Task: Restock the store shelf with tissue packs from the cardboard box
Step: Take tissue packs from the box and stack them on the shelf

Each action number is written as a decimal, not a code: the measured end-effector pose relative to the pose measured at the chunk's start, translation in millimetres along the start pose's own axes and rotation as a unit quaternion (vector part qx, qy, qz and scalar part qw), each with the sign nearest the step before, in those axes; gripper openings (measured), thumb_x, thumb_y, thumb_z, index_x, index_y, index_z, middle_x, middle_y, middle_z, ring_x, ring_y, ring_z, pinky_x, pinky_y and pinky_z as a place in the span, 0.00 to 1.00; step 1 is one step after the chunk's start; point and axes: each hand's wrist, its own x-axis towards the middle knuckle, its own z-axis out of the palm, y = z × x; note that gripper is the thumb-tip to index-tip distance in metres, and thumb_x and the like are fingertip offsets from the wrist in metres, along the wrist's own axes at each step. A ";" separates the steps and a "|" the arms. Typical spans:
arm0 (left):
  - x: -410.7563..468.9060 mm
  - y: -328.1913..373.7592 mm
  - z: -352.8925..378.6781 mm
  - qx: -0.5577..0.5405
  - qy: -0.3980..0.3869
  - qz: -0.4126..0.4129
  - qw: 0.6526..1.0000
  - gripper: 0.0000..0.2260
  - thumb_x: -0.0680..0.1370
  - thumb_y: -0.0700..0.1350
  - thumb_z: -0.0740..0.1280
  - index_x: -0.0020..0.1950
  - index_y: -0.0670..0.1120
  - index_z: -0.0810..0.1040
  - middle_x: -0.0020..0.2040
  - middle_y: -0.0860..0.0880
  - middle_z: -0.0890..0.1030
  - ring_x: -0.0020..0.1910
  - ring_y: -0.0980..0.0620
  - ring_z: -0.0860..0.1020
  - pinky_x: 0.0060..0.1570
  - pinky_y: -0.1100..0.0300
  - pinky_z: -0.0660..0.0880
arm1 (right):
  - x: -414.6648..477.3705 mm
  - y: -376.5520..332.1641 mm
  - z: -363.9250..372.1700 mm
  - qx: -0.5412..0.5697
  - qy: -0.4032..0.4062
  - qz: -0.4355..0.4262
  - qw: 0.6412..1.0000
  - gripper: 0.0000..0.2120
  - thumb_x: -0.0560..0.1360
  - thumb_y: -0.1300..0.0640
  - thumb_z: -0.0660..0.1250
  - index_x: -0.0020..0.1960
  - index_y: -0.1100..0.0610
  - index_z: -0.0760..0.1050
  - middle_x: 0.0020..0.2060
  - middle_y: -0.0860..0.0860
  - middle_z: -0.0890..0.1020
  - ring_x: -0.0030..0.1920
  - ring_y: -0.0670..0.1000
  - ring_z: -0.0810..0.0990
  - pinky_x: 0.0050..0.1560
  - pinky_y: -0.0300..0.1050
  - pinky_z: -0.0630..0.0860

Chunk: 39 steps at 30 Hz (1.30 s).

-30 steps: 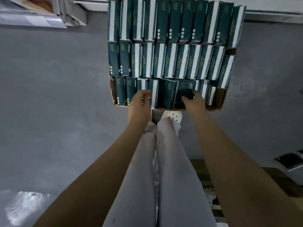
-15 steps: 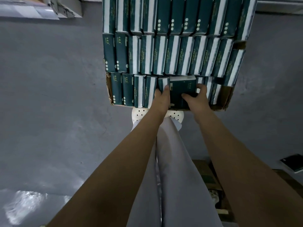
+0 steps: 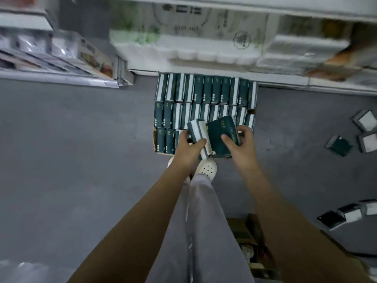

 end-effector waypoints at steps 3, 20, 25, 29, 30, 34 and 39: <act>-69.2 56.1 -20.1 -0.027 -0.044 0.031 0.998 0.38 0.77 0.39 0.68 0.78 0.56 0.50 0.64 0.48 0.72 0.57 0.46 0.76 0.42 0.55 0.80 | -50.6 -79.9 -22.9 0.024 -0.050 -0.040 0.998 0.14 0.75 0.62 0.71 0.53 0.47 0.72 0.49 0.51 0.83 0.44 0.45 0.84 0.42 0.40 0.81; -319.9 287.2 -127.0 0.020 0.063 0.408 0.911 0.25 0.70 0.53 0.77 0.62 0.60 0.69 0.63 0.46 0.68 0.56 0.48 0.76 0.54 0.52 0.78 | -243.1 -405.0 -66.6 0.112 -0.147 -0.305 0.934 0.09 0.75 0.52 0.71 0.55 0.47 0.79 0.52 0.51 0.83 0.53 0.53 0.82 0.60 0.53 0.76; -340.7 313.6 -179.9 -0.012 0.091 0.447 0.890 0.24 0.72 0.55 0.74 0.60 0.50 0.67 0.60 0.48 0.72 0.54 0.56 0.75 0.51 0.63 0.74 | -282.0 -441.8 -26.3 0.134 -0.171 -0.316 0.924 0.07 0.78 0.54 0.67 0.54 0.55 0.76 0.41 0.49 0.83 0.38 0.46 0.80 0.44 0.44 0.76; -346.3 334.1 -223.1 -0.079 0.067 0.459 0.882 0.23 0.75 0.53 0.71 0.62 0.45 0.65 0.57 0.46 0.77 0.54 0.50 0.78 0.52 0.52 0.78 | -307.4 -467.0 18.1 0.153 -0.220 -0.316 0.910 0.19 0.71 0.47 0.68 0.59 0.55 0.77 0.46 0.50 0.84 0.45 0.49 0.80 0.51 0.48 0.76; -349.1 340.0 -232.7 -0.095 0.062 0.469 0.876 0.23 0.75 0.52 0.71 0.62 0.45 0.65 0.57 0.47 0.77 0.55 0.48 0.78 0.55 0.49 0.78 | -311.5 -472.6 27.4 0.148 -0.234 -0.315 0.908 0.22 0.71 0.45 0.69 0.61 0.54 0.76 0.50 0.50 0.84 0.48 0.51 0.81 0.57 0.51 0.76; -356.4 364.4 -263.6 -0.121 0.026 0.488 0.864 0.27 0.71 0.57 0.70 0.62 0.49 0.62 0.55 0.49 0.76 0.56 0.47 0.78 0.56 0.46 0.77 | -317.3 -489.6 55.2 0.173 -0.299 -0.309 0.886 0.28 0.70 0.50 0.75 0.68 0.49 0.72 0.51 0.57 0.82 0.53 0.58 0.82 0.57 0.57 0.78; -361.0 393.9 -276.0 -0.066 0.012 0.486 0.871 0.15 0.81 0.51 0.63 0.63 0.50 0.61 0.55 0.51 0.74 0.55 0.50 0.75 0.45 0.58 0.76 | -320.5 -511.8 66.5 0.229 -0.269 -0.317 0.880 0.20 0.75 0.56 0.70 0.66 0.52 0.74 0.48 0.61 0.83 0.50 0.63 0.82 0.52 0.58 0.79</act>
